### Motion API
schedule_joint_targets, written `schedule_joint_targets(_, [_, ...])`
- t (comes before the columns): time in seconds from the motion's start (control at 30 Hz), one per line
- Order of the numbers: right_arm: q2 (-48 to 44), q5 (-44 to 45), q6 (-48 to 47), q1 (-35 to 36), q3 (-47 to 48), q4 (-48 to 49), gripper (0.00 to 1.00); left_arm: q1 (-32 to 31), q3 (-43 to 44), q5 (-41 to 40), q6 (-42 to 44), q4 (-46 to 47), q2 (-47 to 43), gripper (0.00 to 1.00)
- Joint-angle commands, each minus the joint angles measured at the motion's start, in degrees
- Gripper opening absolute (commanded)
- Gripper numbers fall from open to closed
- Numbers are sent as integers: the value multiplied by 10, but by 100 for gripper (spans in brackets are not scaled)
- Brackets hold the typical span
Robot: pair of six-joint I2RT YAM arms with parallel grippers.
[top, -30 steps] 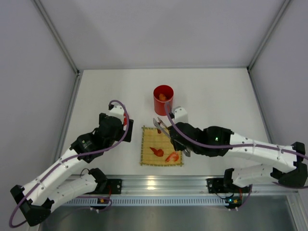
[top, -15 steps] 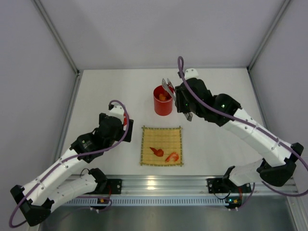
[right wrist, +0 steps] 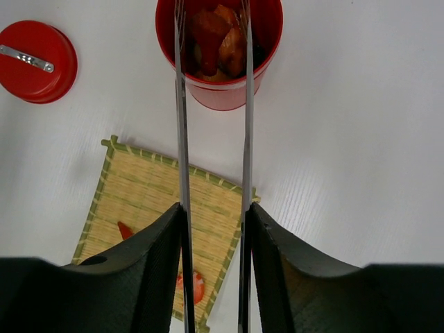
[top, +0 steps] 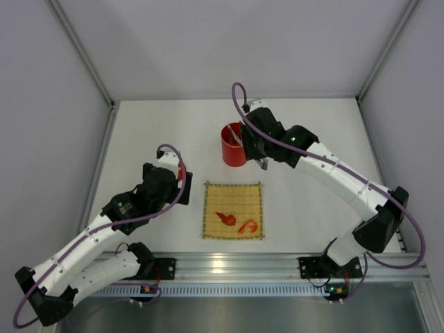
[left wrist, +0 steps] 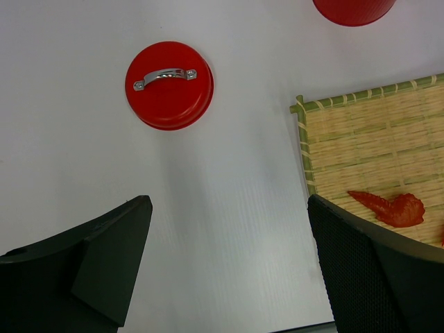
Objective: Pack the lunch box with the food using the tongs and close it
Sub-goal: Place the fake food in the packing box.
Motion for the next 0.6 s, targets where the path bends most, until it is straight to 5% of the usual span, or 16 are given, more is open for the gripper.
schedule_joint_targets(0.0, [-12,4,-9,-8,29,44,42,-1,-4,1,1,18,-9,99])
schedule_joint_targets(0.1, [-8,8,-15,-8,44,32,49,-1,-3,1,2,19,-9,99])
schedule_joint_targets(0.37, [-55,-4,-16,13,51,-7,48,-1,-4,0,2,18,-8,99])
schedule_joint_targets(0.57, [-124,39,15,142,-33,-43,47,-1,-4,0,1,18,-9,99])
